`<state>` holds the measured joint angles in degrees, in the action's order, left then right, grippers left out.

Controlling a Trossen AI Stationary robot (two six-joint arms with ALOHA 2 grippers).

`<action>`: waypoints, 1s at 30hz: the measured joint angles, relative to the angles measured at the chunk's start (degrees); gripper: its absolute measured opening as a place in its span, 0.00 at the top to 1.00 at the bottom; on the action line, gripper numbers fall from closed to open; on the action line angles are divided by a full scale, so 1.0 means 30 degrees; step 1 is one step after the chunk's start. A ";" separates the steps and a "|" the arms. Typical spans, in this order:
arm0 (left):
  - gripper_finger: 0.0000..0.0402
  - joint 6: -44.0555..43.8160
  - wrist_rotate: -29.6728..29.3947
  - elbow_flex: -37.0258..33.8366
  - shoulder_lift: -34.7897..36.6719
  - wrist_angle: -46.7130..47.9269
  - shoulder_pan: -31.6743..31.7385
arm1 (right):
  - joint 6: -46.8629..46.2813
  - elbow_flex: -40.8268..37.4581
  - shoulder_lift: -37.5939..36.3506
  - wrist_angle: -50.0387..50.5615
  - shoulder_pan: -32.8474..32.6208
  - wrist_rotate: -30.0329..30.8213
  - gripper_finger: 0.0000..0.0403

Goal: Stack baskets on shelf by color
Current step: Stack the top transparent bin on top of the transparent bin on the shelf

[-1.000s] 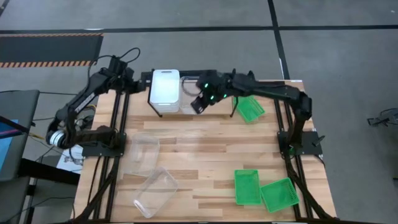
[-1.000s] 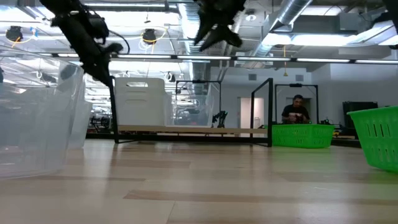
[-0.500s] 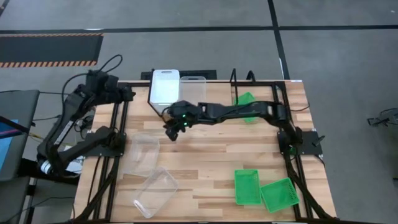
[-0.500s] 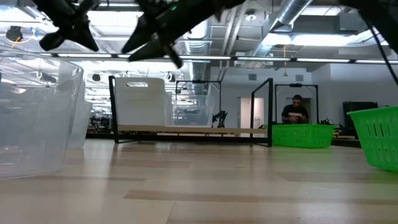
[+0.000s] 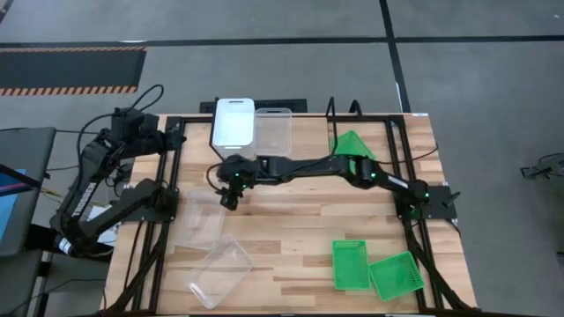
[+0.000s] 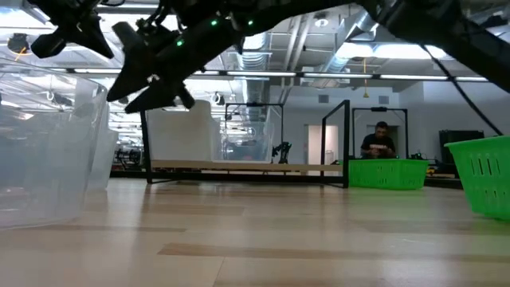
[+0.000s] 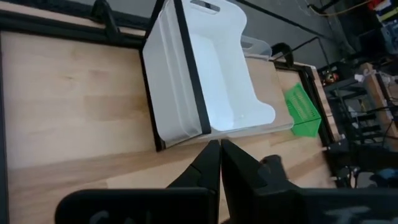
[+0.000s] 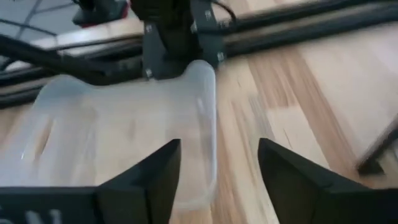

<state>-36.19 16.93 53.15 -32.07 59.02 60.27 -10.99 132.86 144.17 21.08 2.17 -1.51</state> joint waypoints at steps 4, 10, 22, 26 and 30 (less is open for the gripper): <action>1.00 -0.0103 -0.0004 -0.0002 -0.0002 0.0161 0.0000 | 0.0681 0.0573 0.0823 0.0191 -0.0073 0.0224 0.39; 1.00 -0.0107 -0.0029 0.0000 -0.0002 0.0255 0.0000 | 0.1605 0.0547 0.0819 0.1658 -0.0110 0.0419 0.42; 1.00 -0.0035 -0.0117 -0.0004 -0.0002 0.0221 0.0000 | 0.0391 0.0515 0.0673 0.7947 -0.0526 0.1030 0.48; 1.00 0.0010 -0.0240 0.0000 -0.0002 0.0219 0.0000 | -0.0744 0.0631 0.0359 1.1166 -0.0688 0.1133 0.52; 1.00 0.0302 -0.0251 -0.0004 -0.0002 0.0216 0.0000 | -0.1784 0.0626 -0.0335 1.3689 -0.1071 0.1154 0.55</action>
<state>-35.28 16.18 53.13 -32.08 59.67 60.27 -16.35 134.73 143.17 62.14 -1.04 1.95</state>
